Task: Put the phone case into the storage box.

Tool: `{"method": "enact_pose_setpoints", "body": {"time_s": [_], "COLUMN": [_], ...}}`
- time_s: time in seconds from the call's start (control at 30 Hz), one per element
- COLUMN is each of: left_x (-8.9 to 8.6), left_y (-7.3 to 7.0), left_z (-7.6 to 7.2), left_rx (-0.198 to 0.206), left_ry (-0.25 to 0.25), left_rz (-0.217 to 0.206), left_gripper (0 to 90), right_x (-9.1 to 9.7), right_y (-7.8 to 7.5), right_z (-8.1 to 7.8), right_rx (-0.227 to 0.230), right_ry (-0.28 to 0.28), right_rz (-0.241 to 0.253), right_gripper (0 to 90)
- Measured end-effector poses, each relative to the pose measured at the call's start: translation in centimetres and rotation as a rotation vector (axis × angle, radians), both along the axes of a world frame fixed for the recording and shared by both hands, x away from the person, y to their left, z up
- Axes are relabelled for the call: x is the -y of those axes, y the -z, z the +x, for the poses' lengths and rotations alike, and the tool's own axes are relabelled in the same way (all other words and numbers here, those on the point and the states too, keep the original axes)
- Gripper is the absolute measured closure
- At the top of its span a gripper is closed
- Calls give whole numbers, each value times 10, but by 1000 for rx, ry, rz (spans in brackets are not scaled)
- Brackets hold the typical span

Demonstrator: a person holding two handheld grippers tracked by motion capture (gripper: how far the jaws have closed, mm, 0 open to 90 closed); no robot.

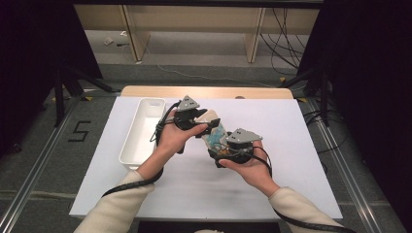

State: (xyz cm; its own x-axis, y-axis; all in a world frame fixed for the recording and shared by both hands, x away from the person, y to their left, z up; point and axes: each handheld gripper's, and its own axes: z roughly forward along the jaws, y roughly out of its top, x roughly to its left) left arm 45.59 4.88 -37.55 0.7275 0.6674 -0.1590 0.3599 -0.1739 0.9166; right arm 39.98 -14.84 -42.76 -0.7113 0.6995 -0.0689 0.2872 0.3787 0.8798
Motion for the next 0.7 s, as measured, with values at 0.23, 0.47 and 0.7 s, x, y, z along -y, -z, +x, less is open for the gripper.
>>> {"method": "enact_pose_setpoints", "body": {"time_s": [0.23, 0.47, 0.7], "left_x": [0, 0, -3], "left_y": [0, -1, -2], "left_z": [0, 0, 0], "left_rx": [-21, -30, -53], "left_ry": [-4, -2, 21], "left_rz": [-8, -24, -69], "left_gripper": [449, 543, 653], "right_x": [-1, -1, -1], "right_y": [0, 0, 1], "right_z": [-1, -1, -1], "right_rx": [4, 5, 5], "right_ry": [-3, -5, -9], "right_rz": [-2, -2, -7], "right_gripper": [115, 115, 113]}}
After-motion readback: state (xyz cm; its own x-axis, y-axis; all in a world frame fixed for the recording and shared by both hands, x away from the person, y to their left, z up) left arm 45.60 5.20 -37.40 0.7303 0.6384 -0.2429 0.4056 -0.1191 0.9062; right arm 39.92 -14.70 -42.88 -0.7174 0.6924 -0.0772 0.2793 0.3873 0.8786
